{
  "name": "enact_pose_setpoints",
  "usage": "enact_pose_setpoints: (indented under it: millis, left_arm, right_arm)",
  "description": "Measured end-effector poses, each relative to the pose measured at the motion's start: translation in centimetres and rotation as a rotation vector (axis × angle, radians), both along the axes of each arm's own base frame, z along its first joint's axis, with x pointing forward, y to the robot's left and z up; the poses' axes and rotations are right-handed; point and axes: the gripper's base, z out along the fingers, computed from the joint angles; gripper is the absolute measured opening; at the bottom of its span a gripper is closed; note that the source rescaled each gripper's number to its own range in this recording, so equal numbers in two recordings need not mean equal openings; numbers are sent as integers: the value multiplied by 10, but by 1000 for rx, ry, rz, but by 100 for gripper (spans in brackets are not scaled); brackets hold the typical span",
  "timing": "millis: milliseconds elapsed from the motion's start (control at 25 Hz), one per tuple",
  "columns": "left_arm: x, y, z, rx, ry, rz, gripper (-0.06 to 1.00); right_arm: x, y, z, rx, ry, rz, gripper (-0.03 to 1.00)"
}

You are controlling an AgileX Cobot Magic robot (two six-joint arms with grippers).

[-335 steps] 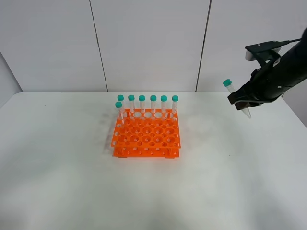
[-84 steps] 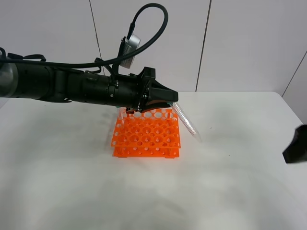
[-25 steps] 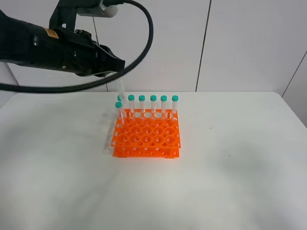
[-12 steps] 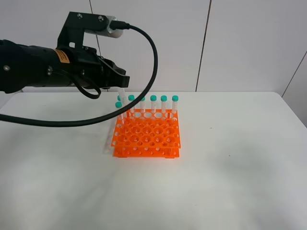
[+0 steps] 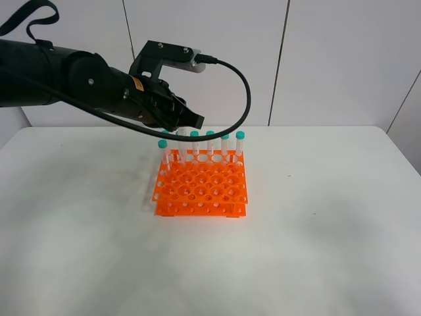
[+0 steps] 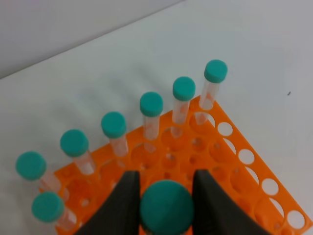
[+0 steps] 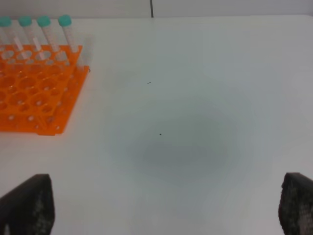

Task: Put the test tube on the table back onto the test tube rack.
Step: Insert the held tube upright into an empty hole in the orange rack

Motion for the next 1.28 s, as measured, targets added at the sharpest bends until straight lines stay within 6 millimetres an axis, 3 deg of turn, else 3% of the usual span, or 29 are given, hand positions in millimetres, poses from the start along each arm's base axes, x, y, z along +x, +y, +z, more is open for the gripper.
enact_pose_setpoints:
  millis: [240, 480, 1040, 1280]
  left_arm:
    - [19, -7, -18, 5, 6, 9, 0]
    - [36, 13, -18, -19, -48, 72, 0]
    - [41, 13, -30, -7, -51, 70, 0]
    - [36, 16, -45, -22, -47, 90, 0]
  right_arm:
    - [0, 0, 0, 0, 0, 0, 100]
    - [0, 0, 0, 0, 0, 0, 100]
    - [0, 0, 0, 0, 0, 0, 100]
    - [0, 0, 0, 0, 0, 0, 100]
